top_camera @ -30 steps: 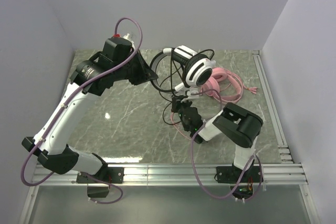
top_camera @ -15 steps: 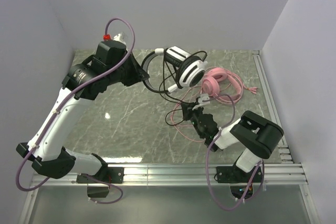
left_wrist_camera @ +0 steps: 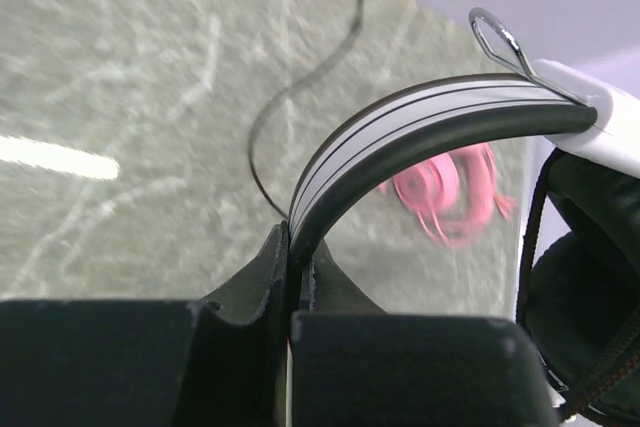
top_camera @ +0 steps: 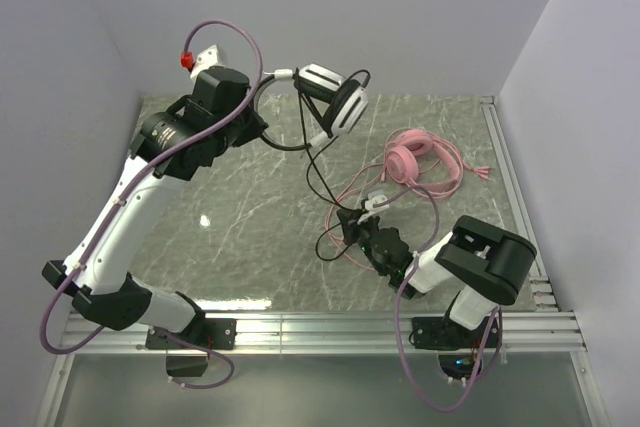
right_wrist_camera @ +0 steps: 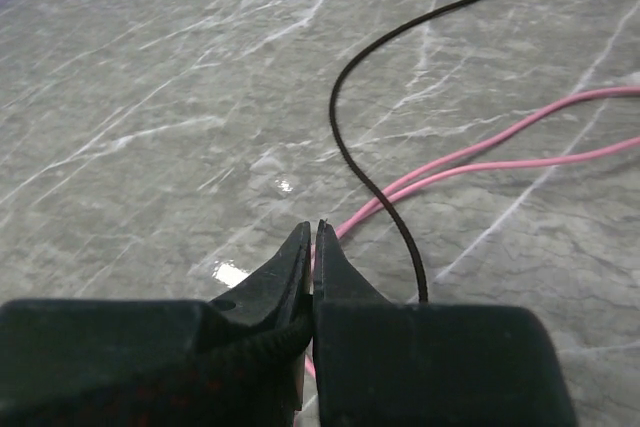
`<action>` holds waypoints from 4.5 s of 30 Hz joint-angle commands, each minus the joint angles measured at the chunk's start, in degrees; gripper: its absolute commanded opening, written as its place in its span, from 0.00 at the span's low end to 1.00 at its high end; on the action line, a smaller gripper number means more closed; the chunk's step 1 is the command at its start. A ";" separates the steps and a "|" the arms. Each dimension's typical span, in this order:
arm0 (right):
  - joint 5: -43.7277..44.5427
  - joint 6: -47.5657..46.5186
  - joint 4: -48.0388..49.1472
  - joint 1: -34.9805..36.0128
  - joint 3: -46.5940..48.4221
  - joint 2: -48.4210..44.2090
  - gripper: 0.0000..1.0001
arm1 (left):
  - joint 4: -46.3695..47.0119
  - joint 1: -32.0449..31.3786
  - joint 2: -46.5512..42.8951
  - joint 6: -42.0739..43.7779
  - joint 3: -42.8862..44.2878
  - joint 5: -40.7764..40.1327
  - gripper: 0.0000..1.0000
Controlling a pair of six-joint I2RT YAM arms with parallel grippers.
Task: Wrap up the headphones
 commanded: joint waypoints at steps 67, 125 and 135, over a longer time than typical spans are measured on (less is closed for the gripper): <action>-5.04 9.70 25.70 -10.34 -4.24 0.90 0.00 | 17.15 18.76 -2.36 8.28 -10.38 44.81 0.00; -45.57 15.94 -54.87 -38.64 23.27 -26.52 0.00 | 10.21 -25.72 -3.70 58.91 -27.63 -15.28 0.00; -50.84 14.09 -63.68 -36.88 28.36 -32.58 0.00 | 18.02 -25.10 2.28 65.23 -24.90 -31.90 0.00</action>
